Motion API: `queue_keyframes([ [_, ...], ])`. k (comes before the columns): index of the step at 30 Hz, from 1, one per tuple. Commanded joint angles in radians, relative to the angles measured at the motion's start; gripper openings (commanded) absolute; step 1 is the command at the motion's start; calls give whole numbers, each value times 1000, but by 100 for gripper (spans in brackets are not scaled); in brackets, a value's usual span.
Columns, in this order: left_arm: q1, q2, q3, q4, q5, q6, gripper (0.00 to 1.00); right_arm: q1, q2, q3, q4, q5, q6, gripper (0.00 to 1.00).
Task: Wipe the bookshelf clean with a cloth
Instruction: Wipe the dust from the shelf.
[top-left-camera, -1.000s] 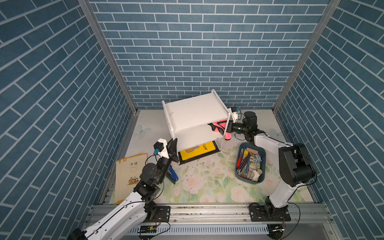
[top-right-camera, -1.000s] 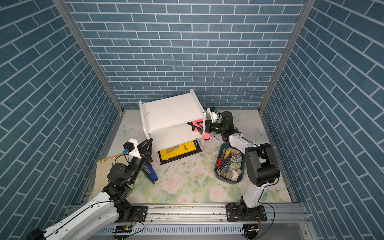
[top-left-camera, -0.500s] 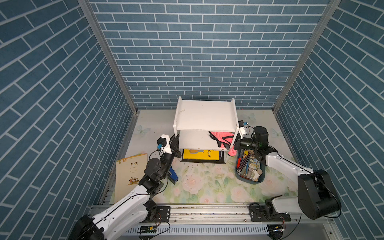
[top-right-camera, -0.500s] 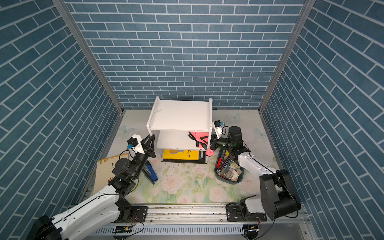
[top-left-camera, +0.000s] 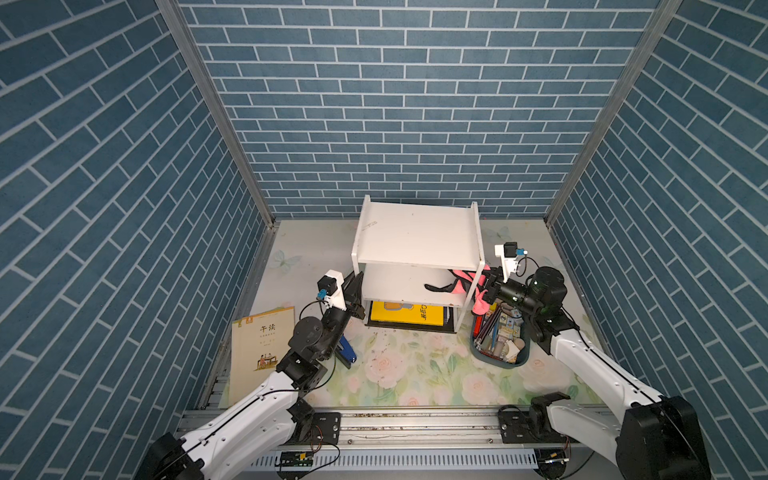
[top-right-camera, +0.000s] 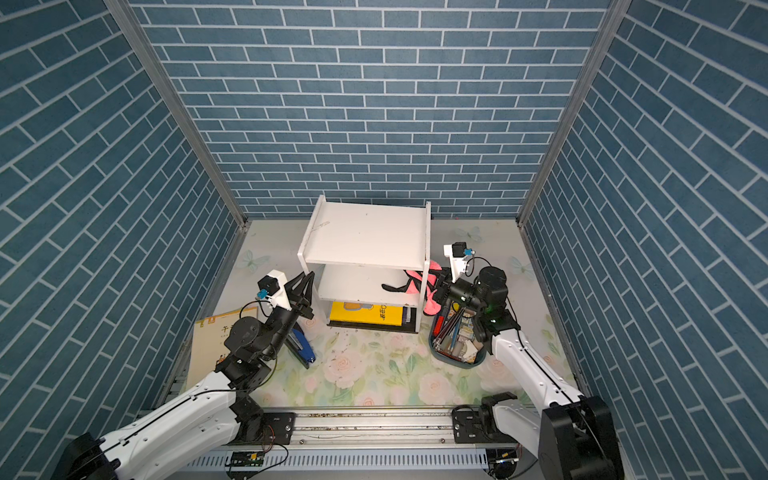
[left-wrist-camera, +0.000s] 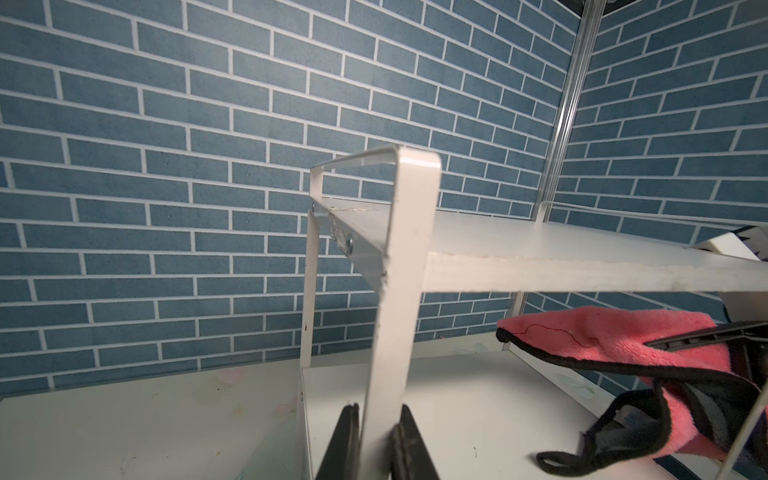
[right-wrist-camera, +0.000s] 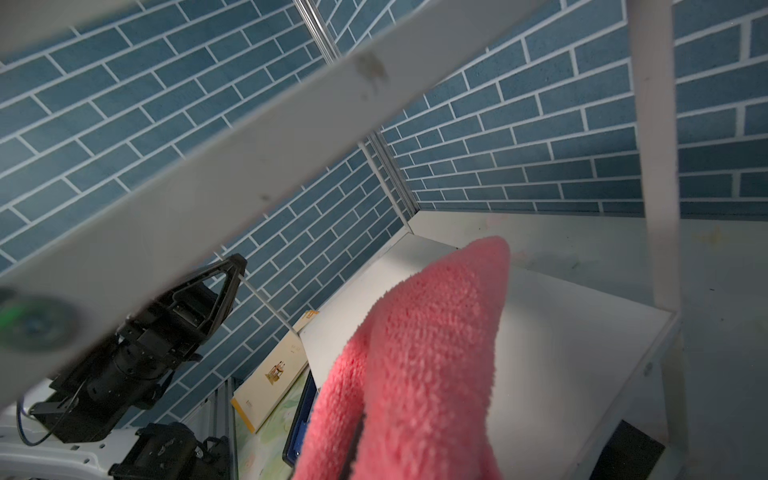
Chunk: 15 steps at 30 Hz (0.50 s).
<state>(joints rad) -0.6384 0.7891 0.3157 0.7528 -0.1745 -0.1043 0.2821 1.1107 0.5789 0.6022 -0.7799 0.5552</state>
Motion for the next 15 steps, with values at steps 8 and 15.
queue_keyframes([
  [8,-7,17,-6,-81,10,-101,0,58,331,227,210,-29,123,0],
  [15,-8,17,3,-81,5,-109,0,57,462,312,-7,128,0,0],
])
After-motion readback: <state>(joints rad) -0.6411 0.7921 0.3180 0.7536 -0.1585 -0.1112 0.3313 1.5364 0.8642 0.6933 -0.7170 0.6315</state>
